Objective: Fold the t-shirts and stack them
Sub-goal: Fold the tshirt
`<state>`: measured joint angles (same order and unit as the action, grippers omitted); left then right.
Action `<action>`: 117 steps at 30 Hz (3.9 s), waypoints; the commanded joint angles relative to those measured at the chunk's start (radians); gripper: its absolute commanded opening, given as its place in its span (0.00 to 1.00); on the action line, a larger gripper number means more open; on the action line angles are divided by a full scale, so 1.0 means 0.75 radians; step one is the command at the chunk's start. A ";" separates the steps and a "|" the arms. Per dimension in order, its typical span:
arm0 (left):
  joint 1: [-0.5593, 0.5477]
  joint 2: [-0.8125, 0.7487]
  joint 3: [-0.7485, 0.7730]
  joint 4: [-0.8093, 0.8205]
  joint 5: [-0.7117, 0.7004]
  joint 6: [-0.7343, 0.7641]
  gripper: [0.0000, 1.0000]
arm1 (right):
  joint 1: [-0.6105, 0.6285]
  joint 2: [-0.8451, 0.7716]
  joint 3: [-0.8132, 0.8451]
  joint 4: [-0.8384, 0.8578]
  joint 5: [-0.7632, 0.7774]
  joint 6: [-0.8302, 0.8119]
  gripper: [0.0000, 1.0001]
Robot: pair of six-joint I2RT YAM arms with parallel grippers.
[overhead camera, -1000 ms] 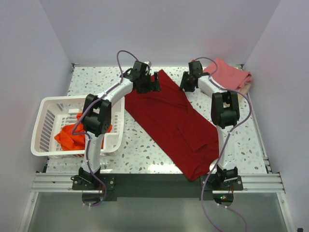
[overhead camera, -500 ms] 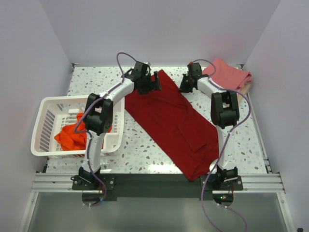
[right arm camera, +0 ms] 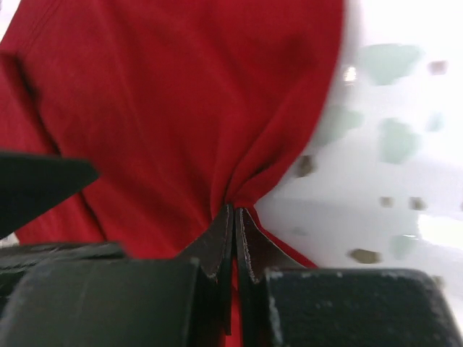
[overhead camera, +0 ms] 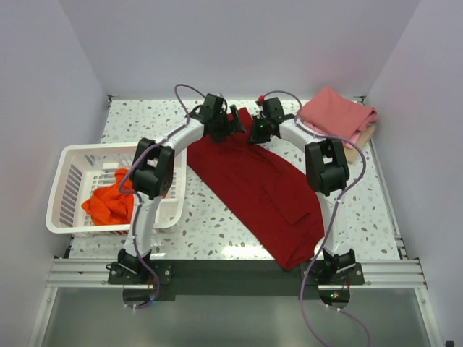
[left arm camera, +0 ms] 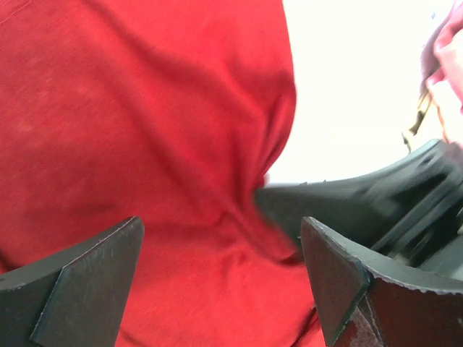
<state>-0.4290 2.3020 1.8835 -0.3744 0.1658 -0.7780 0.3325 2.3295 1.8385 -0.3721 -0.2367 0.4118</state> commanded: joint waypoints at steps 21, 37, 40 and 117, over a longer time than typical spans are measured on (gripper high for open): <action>-0.042 0.093 0.162 0.092 -0.082 -0.032 0.94 | 0.052 -0.259 -0.062 -0.001 0.076 -0.099 0.00; -0.095 0.172 0.297 0.088 -0.141 0.009 0.81 | 0.058 -0.347 -0.242 0.044 0.017 -0.142 0.00; -0.111 0.193 0.313 0.082 -0.158 0.031 0.78 | 0.058 -0.359 -0.253 0.046 0.015 -0.148 0.00; 0.016 -0.310 -0.386 0.321 -0.270 -0.002 0.00 | 0.095 -1.433 -1.189 -0.614 0.371 0.226 0.71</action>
<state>-0.4374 2.0869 1.5513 -0.1658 -0.0547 -0.8116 0.4011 1.3369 0.9775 -0.8036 0.0338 0.4881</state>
